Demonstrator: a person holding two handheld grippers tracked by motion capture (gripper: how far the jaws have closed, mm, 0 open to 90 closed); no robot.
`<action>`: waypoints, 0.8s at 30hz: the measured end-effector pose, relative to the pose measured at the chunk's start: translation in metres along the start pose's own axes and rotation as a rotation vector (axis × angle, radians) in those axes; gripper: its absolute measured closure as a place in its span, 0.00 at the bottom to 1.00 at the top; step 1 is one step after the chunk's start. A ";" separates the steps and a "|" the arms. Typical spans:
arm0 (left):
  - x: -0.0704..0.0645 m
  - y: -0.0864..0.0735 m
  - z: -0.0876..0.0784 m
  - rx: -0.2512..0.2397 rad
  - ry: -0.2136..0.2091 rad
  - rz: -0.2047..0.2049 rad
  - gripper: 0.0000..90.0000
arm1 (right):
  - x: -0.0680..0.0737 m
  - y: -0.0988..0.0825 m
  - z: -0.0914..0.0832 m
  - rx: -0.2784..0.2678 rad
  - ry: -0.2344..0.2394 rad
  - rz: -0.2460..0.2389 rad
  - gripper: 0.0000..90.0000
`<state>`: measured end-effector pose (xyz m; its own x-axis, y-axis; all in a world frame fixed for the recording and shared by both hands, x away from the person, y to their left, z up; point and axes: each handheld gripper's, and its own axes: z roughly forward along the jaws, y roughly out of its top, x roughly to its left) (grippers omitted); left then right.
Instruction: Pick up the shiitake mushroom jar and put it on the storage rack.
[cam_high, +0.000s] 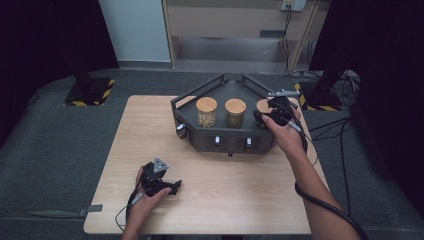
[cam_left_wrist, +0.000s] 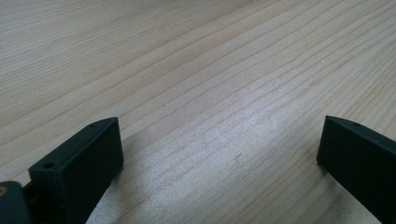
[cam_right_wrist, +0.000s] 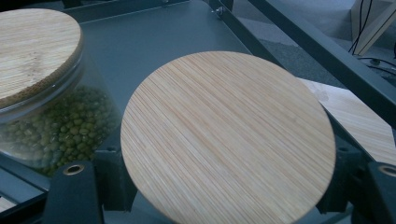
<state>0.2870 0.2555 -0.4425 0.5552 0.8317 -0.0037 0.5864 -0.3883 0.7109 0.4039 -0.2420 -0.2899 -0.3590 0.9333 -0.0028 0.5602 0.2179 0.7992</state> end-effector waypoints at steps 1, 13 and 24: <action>0.000 0.000 0.000 0.000 0.000 0.000 0.00 | 0.000 -0.001 0.000 -0.002 0.001 0.005 0.29; 0.000 0.000 0.000 0.000 0.000 0.000 0.00 | -0.001 -0.009 0.000 -0.029 0.006 0.012 0.29; 0.000 0.000 0.000 0.000 0.000 -0.001 0.00 | -0.001 -0.013 -0.005 -0.053 0.001 0.003 0.10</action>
<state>0.2873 0.2553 -0.4425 0.5550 0.8318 -0.0042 0.5869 -0.3880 0.7107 0.3935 -0.2472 -0.2970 -0.3583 0.9336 0.0002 0.5206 0.1995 0.8302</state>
